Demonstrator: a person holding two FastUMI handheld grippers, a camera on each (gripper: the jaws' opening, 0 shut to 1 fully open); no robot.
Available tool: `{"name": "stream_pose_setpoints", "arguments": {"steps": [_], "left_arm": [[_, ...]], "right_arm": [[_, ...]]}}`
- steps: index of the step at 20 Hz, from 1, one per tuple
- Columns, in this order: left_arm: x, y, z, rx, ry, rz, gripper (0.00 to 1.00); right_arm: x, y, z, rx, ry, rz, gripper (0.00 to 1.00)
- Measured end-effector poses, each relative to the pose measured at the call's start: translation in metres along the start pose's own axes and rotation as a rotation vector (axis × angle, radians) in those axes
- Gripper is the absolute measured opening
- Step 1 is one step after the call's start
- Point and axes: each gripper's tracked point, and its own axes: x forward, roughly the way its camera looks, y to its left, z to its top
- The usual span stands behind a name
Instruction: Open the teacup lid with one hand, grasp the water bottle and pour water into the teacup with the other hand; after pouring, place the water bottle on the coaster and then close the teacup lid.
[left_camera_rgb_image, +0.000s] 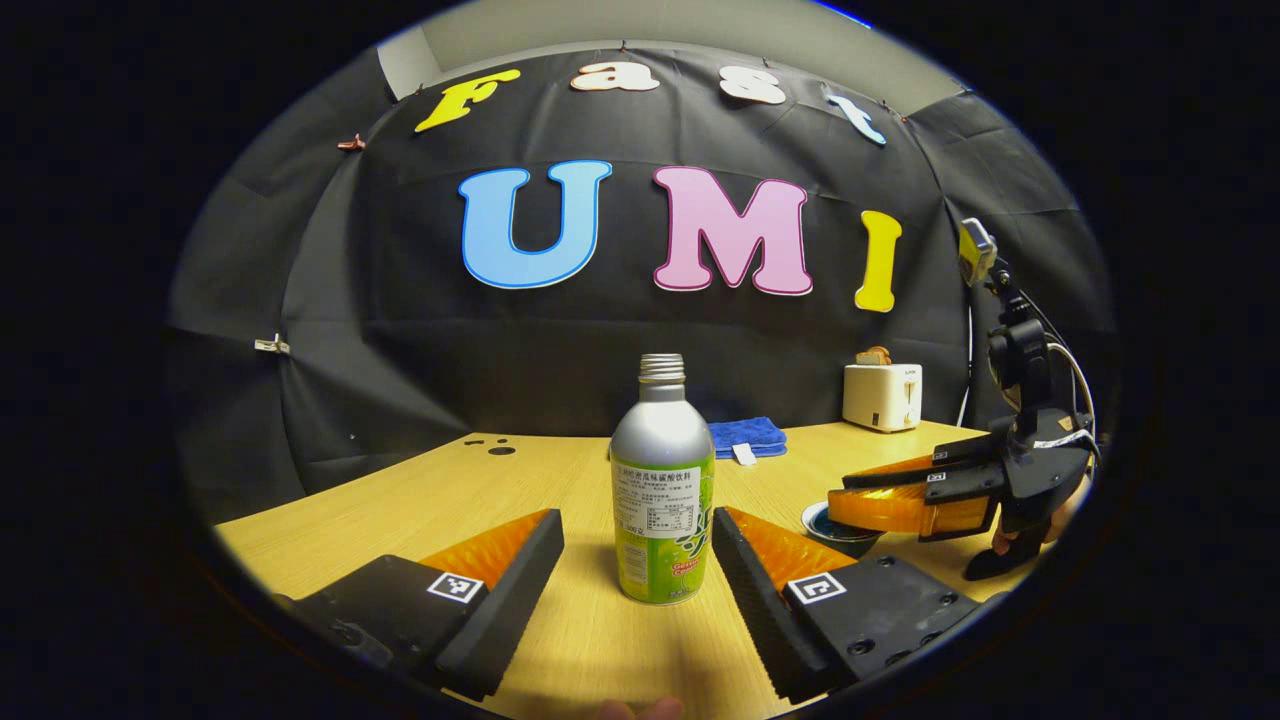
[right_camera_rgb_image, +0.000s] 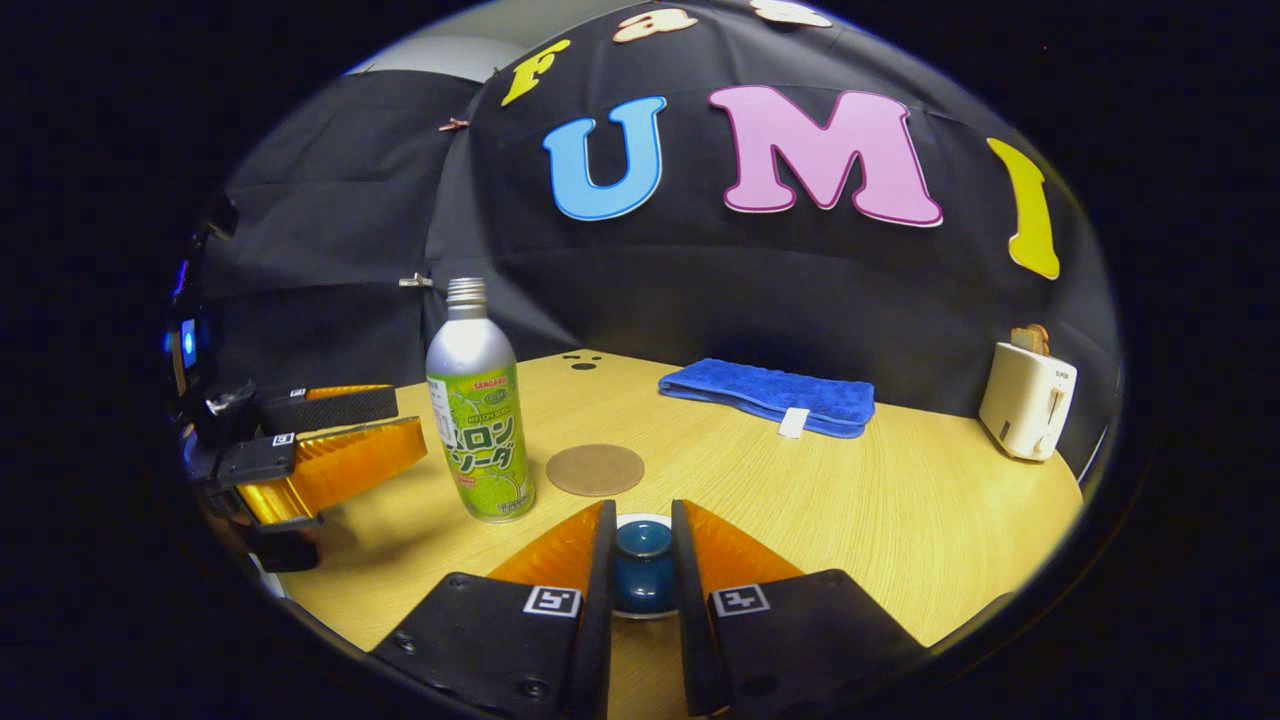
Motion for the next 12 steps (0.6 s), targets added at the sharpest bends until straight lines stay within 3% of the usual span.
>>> {"name": "stream_pose_setpoints", "arguments": {"steps": [1,12], "left_arm": [[0.000,0.000,-0.001,0.000,0.000,0.000,0.94],[0.024,-0.015,0.000,-0.001,0.001,-0.004,0.95]], "right_arm": [[-0.001,0.001,0.003,0.016,-0.020,0.000,0.33],[-0.041,-0.025,0.021,0.031,-0.188,-0.111,0.31]]}}
